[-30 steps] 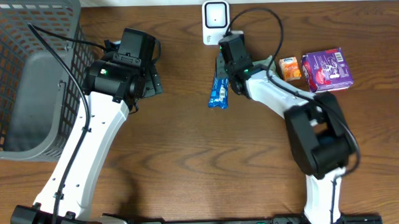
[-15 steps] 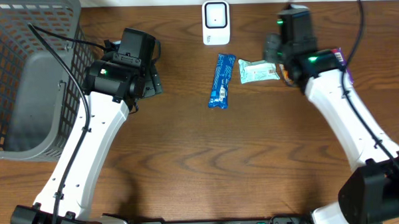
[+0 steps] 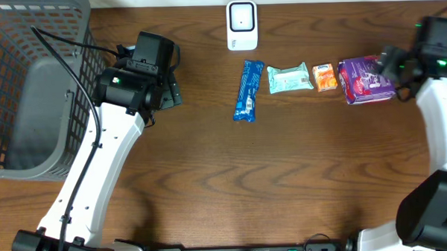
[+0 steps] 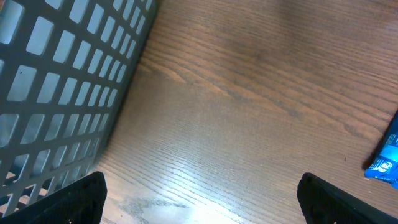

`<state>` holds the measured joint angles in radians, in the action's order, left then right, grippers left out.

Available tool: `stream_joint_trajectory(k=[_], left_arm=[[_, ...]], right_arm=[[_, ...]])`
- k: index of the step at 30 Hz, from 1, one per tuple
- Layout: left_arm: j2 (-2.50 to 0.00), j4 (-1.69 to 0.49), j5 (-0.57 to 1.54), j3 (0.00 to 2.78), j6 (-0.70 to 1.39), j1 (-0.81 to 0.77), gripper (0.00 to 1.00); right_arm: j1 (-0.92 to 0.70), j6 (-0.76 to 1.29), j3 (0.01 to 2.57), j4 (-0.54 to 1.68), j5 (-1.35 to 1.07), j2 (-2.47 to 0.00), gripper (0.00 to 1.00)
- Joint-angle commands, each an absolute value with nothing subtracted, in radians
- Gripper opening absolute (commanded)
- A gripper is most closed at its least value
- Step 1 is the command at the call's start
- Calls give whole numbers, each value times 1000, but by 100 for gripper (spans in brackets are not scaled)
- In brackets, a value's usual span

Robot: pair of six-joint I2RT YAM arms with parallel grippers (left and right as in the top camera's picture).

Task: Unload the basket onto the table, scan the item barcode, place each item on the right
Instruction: 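Move the right gripper right and grasp the purple liners box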

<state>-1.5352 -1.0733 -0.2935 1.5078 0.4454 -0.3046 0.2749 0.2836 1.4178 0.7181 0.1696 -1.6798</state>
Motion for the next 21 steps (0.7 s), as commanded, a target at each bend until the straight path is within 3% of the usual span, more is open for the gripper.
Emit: stream_joint_trajectory(k=[1, 9, 21], left_arm=[[-1537, -1076, -300, 1509, 454, -302, 98], [-1537, -1076, -300, 1509, 454, -302, 98], [-1537, -1076, -300, 1509, 454, -302, 98]], right_arm=[[341, 264, 1410, 735, 118, -1702, 96], [406, 11, 1409, 631, -129, -1814, 99], [549, -112, 1410, 520, -534, -1994, 99]])
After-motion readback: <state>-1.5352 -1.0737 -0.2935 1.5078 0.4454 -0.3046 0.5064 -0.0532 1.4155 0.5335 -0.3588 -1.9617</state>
